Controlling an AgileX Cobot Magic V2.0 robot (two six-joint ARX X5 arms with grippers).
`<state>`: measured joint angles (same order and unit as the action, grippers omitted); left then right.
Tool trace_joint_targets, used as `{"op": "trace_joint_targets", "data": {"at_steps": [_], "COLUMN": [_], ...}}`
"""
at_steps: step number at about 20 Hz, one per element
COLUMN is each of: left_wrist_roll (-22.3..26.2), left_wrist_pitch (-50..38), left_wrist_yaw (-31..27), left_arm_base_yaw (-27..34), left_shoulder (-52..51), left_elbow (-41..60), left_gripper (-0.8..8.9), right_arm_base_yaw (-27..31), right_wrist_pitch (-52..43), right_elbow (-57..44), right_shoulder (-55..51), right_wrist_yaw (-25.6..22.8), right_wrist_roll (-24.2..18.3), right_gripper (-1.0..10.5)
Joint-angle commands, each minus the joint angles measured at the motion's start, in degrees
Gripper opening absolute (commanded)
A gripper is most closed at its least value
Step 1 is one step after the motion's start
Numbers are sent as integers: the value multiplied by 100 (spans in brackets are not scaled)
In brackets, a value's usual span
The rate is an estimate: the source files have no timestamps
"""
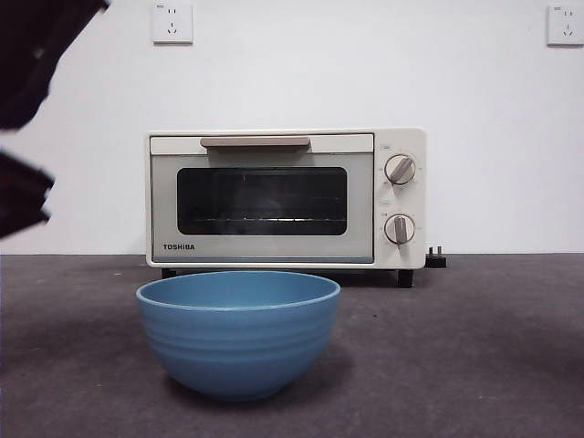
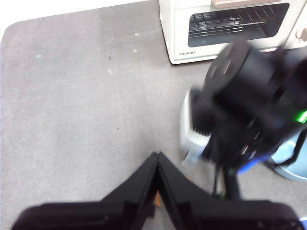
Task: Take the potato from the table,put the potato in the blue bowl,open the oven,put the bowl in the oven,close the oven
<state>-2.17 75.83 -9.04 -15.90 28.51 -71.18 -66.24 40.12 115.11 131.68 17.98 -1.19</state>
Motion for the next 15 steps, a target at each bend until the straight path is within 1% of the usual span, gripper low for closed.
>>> {"op": "trace_joint_targets", "data": {"at_steps": [1, 6, 13, 14, 15], "left_wrist_roll": [-92, -240, -258, -258, -258], "left_wrist_pitch": [-13, -13, -13, -13, -15], "left_wrist_yaw": [31, 507, 520, 520, 520], "left_arm_base_yaw": [-22, -22, -22, -22, -22], "left_shoulder": [-28, -28, -28, -28, -28], "left_elbow": [-20, -20, -20, -20, -20], "left_gripper": [-5, -5, -5, -5, -5], "right_arm_base_yaw": [-94, -166, -170, -170, -170], "right_wrist_pitch": [-92, -529, -584, -588, -592], "right_elbow": [4, 4, 4, 4, 4], "right_shoulder": [173, 334, 584, 588, 601], "right_wrist_yaw": [-160, -197, -256, -382, -503], "right_wrist_roll": [70, 79, 146, 166, 164], "right_gripper": [764, 755, 751, 746, 702]}}
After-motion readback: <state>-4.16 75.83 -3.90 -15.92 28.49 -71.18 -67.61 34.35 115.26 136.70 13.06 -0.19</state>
